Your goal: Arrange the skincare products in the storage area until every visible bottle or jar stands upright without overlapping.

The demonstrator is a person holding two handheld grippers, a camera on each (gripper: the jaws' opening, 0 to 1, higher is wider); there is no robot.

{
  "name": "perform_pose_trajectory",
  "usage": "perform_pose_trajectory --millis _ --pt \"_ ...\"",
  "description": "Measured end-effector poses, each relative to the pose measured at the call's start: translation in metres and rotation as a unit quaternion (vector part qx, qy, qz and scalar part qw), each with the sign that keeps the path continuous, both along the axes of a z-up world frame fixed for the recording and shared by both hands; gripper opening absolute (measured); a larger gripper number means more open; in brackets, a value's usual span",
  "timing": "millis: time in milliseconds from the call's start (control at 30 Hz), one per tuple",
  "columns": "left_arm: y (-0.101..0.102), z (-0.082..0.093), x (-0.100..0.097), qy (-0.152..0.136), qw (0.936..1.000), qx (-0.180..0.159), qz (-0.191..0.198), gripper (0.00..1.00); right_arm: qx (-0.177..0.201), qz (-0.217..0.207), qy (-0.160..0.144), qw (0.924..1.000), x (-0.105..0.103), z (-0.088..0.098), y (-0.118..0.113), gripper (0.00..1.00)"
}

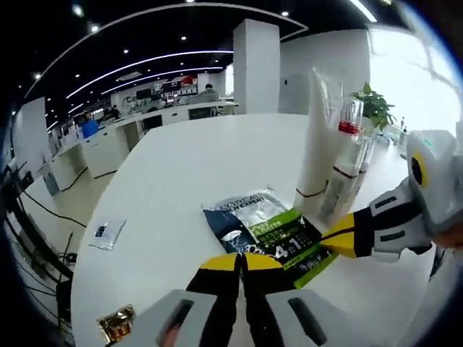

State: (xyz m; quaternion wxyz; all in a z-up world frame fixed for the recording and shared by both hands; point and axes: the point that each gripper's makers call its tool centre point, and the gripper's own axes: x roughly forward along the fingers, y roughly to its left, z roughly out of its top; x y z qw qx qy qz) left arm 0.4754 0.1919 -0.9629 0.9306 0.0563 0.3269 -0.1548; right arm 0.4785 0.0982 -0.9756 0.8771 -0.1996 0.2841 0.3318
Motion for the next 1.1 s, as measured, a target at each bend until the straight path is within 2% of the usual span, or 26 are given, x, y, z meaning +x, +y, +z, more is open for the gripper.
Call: perform_pose_trajectory --millis 67,200,233,300,433,533,767,933,1033,1100 --pt "0.003 -0.014 -0.004 0.025 0.9994 0.025 0.003 0.01 0.000 0.002 -0.002 1.0000 0.000 0.000 0.000 0.00" --pt "0.001 -0.021 -0.008 0.033 0.9993 0.020 -0.006 0.01 0.004 0.002 0.000 1.0000 -0.001 0.000 -0.001 0.00" --pt "0.000 -0.018 -0.004 0.012 0.9995 0.025 -0.016 0.01 0.006 0.002 0.000 1.0000 -0.001 0.000 -0.001 0.00" --pt "-0.001 -0.019 -0.005 0.003 0.9986 0.040 -0.035 0.00 0.018 0.001 0.003 0.9998 -0.001 0.000 -0.003 0.00" --pt "0.001 -0.019 -0.006 0.004 0.9994 0.021 -0.027 0.00 0.033 -0.010 0.008 0.9994 -0.001 0.000 -0.011 0.00" --pt "0.001 -0.019 -0.006 0.001 0.9993 0.026 -0.028 0.00 0.041 -0.014 0.015 0.9990 -0.001 0.000 -0.013 0.00" --pt "0.001 -0.019 -0.006 0.001 0.9994 0.026 -0.023 0.00 0.038 -0.010 0.006 0.9992 -0.002 0.000 -0.013 0.00" --pt "0.001 -0.018 -0.005 -0.001 0.9989 0.039 -0.027 0.01 0.026 -0.001 -0.003 0.9996 0.000 0.001 -0.011 0.00" --pt "0.002 -0.014 -0.006 0.013 0.9997 0.017 -0.009 0.08 0.027 -0.005 -0.001 0.9996 0.000 0.001 -0.012 0.01" --pt "0.001 -0.008 -0.006 0.011 0.9999 0.001 -0.003 0.16 0.035 -0.011 0.008 0.9993 -0.001 0.002 -0.011 0.01"
